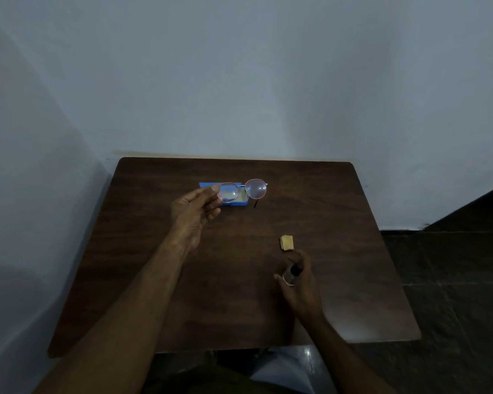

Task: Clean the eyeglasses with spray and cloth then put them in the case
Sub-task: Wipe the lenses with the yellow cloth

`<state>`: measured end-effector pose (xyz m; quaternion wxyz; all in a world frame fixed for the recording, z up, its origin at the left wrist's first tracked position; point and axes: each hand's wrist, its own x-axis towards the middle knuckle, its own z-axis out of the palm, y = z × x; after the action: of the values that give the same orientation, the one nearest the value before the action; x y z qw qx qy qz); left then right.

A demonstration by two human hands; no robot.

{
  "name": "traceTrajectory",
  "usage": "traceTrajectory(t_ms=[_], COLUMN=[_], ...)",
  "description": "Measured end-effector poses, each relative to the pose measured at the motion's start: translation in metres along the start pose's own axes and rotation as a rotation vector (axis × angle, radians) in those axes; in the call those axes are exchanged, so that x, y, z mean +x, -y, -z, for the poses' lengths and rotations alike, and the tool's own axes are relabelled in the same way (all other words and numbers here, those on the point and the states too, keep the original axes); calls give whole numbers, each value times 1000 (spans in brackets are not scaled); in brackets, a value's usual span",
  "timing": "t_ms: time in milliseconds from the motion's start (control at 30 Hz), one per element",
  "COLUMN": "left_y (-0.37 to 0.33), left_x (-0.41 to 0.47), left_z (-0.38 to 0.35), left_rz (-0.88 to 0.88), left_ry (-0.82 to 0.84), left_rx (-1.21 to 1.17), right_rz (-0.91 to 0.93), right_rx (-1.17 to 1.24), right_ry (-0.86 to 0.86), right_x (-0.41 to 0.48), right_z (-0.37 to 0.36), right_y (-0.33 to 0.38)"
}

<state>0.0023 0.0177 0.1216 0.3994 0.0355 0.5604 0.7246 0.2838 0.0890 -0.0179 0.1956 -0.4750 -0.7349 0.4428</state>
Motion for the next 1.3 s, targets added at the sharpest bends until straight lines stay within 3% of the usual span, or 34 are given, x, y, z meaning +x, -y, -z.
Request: traceTrajectory(t_ms=[267, 433, 567, 733, 933, 1167, 1300], left_y=[10, 17, 20, 21, 19, 12, 6], left_x=[7, 9, 9, 8, 8, 8, 10], left_z=[-8, -11, -13, -14, -14, -12, -14], left_rz=[39, 48, 62, 55, 53, 44, 42], left_ry=[33, 51, 49, 58, 50, 33, 26], left_rx=[7, 19, 36, 62, 80, 71, 29], right_rz=[14, -67, -127, -257, -298, -403, -123], right_rx=[-100, -148, -163, -399, -626, -299, 40], right_ry=[19, -154, -111, 68, 161, 42, -297], right_x=[-8, 20, 69, 114, 133, 141, 107], right_z=[17, 34, 31, 15, 1, 15, 43], right_y=[-26, -30, -12, 0, 9, 17, 82])
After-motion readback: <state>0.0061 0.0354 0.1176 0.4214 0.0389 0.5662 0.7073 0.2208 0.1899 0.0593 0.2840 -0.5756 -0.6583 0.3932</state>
